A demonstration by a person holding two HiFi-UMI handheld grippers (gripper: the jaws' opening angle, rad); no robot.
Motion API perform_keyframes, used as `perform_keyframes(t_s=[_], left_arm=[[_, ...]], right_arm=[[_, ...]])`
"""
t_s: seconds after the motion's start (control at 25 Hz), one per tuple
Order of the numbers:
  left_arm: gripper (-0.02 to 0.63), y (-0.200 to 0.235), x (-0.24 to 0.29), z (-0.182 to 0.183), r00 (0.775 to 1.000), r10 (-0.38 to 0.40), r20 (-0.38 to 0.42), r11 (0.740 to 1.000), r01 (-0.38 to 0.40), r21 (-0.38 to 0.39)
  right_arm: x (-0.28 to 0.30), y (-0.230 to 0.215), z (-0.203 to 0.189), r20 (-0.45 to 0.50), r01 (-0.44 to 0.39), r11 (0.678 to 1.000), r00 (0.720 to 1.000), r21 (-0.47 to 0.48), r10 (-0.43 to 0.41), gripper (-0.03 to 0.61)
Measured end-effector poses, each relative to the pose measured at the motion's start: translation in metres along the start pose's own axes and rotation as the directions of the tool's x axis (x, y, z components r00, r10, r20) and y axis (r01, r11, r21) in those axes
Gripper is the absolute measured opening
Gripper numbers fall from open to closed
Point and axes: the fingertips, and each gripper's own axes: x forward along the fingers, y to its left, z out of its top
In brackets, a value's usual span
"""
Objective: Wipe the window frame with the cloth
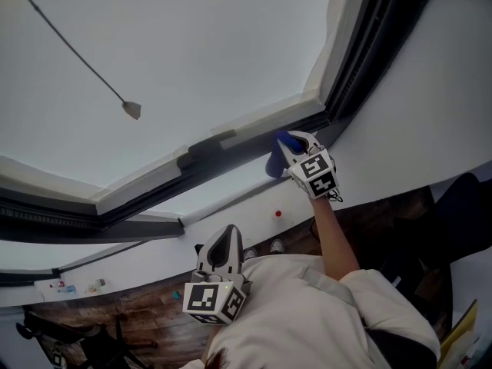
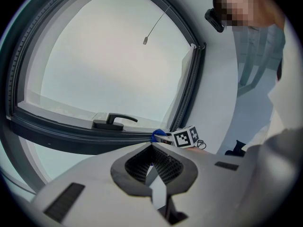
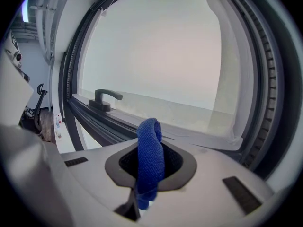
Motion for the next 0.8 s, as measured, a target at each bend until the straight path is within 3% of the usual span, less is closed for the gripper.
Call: perform_keyframes(t_s=[0.8], left_arm=[[0.005, -0.009, -0.001, -0.008, 0.999, 0.027, 0.026, 0.999, -0.026, -0.019]], right_arm=[[-0.006, -0.022, -0.005, 0.014, 0.014, 1.000, 1.000, 0.006, -0.015, 0.046]])
